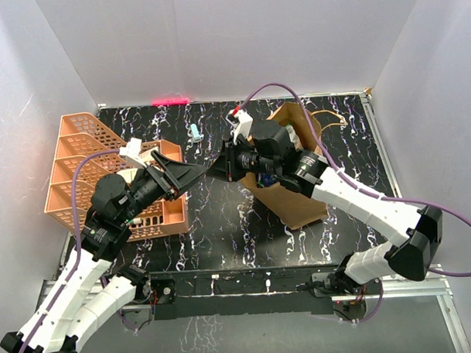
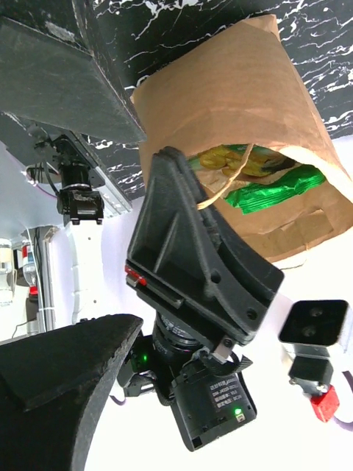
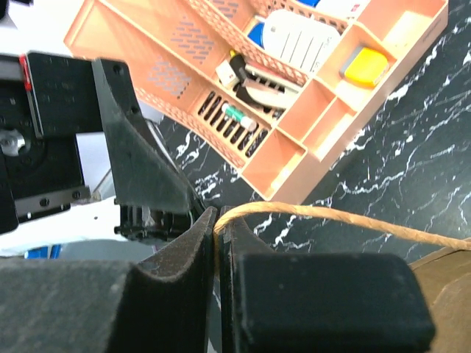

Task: Take the snacks out of the paper bag
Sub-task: Move the paper bag to the center of the board, then adjust the paper bag at the center of the board.

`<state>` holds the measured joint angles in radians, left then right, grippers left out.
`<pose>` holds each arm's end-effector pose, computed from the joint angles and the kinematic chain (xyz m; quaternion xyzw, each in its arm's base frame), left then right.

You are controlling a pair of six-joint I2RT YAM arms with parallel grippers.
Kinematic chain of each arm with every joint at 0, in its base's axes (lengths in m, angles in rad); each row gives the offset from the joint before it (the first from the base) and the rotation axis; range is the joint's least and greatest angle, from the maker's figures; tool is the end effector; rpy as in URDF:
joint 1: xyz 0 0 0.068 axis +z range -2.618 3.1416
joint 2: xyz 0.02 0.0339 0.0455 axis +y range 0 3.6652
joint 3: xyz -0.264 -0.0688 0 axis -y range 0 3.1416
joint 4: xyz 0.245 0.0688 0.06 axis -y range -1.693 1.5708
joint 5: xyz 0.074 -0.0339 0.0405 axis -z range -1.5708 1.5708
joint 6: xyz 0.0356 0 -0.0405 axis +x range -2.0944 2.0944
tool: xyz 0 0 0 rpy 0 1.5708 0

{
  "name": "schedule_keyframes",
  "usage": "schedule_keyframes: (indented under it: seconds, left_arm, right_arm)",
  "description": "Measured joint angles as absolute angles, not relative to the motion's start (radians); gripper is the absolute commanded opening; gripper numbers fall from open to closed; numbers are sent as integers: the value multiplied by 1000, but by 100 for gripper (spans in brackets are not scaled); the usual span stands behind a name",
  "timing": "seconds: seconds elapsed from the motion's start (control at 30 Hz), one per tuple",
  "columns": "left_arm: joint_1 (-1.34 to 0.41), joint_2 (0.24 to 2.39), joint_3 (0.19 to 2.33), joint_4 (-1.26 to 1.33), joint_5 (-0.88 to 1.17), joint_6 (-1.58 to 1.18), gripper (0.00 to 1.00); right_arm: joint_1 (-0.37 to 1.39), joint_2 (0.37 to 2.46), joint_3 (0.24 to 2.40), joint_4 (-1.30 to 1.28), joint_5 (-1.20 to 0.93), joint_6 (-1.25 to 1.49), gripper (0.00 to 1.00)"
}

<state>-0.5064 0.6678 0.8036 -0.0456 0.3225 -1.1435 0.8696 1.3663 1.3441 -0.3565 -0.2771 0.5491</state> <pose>0.1298 -0.0849 0.3793 -0.0959 0.6694 -0.6087 0.4149 0.1946 0.2456 0.3865 -0.2073 0.7968 0.4489 0.3474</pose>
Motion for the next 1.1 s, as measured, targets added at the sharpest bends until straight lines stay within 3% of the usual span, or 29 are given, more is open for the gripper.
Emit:
schedule_keyframes:
  seconds: [0.23, 0.5, 0.7, 1.1]
  left_arm:
    - [-506, 673, 806, -30, 317, -1149, 97]
    - [-506, 717, 866, -62, 299, -1103, 97]
    - [-506, 804, 921, -61, 345, -1070, 96]
    - [-506, 1014, 988, 30, 514, -1008, 89]
  right_arm:
    - [868, 1427, 1438, -316, -259, 567, 10]
    - [871, 1331, 1407, -314, -127, 573, 68]
    - [873, 1122, 1330, -429, 44, 524, 95]
    - [873, 841, 1335, -714, 255, 533, 98]
